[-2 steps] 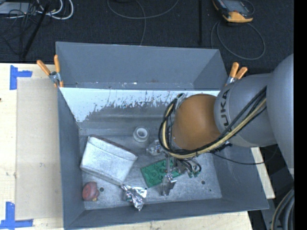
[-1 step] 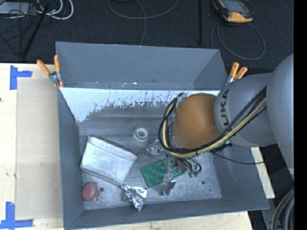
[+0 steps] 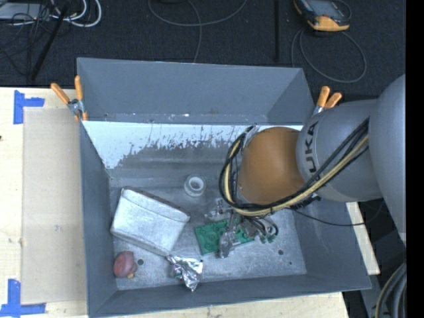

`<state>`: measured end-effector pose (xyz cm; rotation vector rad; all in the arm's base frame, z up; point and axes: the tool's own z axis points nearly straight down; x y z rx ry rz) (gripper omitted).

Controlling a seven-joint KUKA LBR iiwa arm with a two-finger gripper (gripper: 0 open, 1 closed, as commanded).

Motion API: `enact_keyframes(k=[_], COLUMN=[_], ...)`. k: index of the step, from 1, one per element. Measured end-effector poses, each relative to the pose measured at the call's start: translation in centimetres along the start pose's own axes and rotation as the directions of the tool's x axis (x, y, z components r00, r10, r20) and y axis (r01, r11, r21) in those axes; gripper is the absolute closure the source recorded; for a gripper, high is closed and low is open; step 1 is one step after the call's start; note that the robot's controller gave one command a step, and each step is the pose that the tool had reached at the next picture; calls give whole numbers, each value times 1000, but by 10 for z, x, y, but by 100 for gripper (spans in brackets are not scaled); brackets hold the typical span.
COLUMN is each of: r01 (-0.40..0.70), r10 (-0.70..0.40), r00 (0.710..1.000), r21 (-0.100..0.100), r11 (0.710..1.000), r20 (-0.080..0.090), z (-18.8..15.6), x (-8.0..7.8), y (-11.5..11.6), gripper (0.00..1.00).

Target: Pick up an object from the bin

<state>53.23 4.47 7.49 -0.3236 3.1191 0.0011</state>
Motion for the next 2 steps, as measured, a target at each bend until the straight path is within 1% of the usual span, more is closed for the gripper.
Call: enact_keyframes(k=[1, 2], r01=[-5, -10], r10=[5, 10], r00=[1000, 1000], r21=[0, 1], r11=[1000, 1000], r20=[-4, 1], z=[-23, -116], x=[-1, -3], y=[0, 1], gripper=[100, 100])
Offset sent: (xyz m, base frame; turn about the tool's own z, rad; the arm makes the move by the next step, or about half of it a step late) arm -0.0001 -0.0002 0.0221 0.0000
